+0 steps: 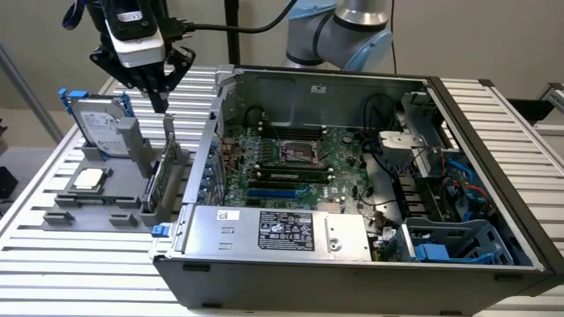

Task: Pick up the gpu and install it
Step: 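Reach for the gpu, then pick up the gpu and move the gpu toward the slot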

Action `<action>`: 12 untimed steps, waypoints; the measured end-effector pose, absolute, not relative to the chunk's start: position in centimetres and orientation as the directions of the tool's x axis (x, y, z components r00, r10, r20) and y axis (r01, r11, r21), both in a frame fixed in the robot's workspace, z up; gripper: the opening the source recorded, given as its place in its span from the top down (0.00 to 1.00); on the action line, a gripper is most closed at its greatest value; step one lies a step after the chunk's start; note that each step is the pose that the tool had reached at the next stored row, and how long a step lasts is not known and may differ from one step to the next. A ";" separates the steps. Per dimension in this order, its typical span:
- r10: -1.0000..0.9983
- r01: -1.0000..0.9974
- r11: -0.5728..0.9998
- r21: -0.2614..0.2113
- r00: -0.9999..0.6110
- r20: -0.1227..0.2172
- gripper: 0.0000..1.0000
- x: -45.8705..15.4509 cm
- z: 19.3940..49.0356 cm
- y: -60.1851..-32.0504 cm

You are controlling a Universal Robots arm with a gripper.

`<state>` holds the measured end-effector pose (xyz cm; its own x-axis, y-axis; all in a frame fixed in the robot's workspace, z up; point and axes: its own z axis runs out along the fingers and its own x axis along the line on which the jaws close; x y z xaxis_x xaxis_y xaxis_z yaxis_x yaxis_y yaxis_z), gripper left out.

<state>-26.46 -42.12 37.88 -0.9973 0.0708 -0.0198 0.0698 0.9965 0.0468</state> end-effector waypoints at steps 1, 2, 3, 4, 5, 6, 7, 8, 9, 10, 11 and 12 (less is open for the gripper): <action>0.071 0.070 0.996 0.047 -0.997 -0.020 1.00 -26.9 37.7 -42.1; 0.071 0.070 0.996 0.046 -0.997 -0.020 1.00 -27.4 37.5 -42.1; 0.071 0.070 0.997 0.046 -0.997 -0.020 1.00 -27.8 37.3 -42.1; 0.071 0.070 0.997 0.045 -0.997 -0.020 1.00 -28.3 37.2 -42.1; 0.071 0.070 0.997 0.045 -0.997 -0.020 1.00 -28.7 37.0 -42.1; 0.071 0.070 0.997 0.045 -0.997 -0.020 1.00 -28.7 37.0 -42.1; 0.071 0.070 0.997 0.045 -0.997 -0.020 1.00 -28.7 37.0 -42.1; 0.071 0.070 0.997 0.045 -0.997 -0.020 1.00 -28.7 37.0 -42.1; 0.071 0.070 0.997 0.045 -0.997 -0.020 1.00 -28.7 37.0 -42.1; 0.071 0.070 0.997 0.045 -0.997 -0.020 1.00 -28.7 37.0 -42.1; 0.071 0.070 0.997 0.045 -0.997 -0.020 1.00 -28.7 37.0 -42.1; 0.071 0.070 0.997 0.045 -0.997 -0.020 1.00 -28.7 37.0 -42.1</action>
